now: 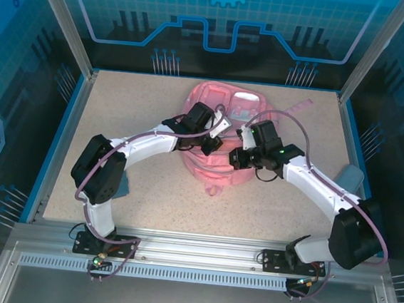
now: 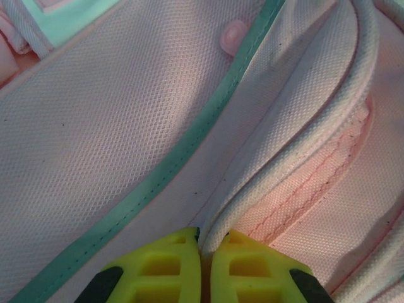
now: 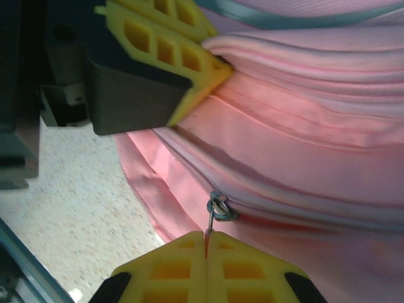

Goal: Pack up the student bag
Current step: Unzip the student bag at the top-center of the table.

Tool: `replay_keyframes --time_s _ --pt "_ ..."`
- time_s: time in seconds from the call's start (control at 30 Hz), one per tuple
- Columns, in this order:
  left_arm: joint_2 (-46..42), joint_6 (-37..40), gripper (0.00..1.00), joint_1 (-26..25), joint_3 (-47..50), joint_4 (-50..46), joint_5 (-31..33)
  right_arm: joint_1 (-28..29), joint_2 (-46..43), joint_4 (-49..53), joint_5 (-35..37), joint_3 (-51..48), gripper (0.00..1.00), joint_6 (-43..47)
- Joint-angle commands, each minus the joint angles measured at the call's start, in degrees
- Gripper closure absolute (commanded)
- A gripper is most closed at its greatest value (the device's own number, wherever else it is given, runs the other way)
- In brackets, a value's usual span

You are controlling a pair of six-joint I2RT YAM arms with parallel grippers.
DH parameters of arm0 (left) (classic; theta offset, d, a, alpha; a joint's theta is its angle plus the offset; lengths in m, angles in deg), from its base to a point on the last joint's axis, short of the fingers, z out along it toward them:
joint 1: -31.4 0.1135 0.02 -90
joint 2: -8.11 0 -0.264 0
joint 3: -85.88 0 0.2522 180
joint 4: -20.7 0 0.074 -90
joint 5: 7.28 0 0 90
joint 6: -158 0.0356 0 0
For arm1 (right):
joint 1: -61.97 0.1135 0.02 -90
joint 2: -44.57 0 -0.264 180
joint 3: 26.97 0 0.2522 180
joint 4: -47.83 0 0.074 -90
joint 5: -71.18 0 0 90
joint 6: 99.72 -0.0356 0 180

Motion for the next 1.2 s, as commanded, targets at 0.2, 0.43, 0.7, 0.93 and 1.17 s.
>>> replay_keyframes --time_s 0.2,0.43,0.7,0.93,1.17 --pt "-4.87 -4.96 1.00 0.39 3.08 10.49 -2.06 -6.14 -13.31 -5.62 -6.65 -7.52 0.52 -12.19" --pt "-6.62 -4.39 1.00 0.39 5.28 11.80 -3.46 -15.68 -11.88 1.09 -9.63 -3.07 0.39 -23.09" --pt "-7.70 -2.25 1.00 0.15 6.40 12.19 -3.06 -16.46 -1.03 -0.23 -14.67 5.20 0.53 -29.18" --pt "-6.73 1.67 0.99 -1.45 6.27 10.88 -0.16 -15.09 2.48 -0.36 -13.35 7.87 0.55 -33.05" --pt "-6.46 4.13 0.97 -2.96 5.74 11.07 2.36 -12.70 7.55 2.96 -10.95 11.54 0.53 -36.11"
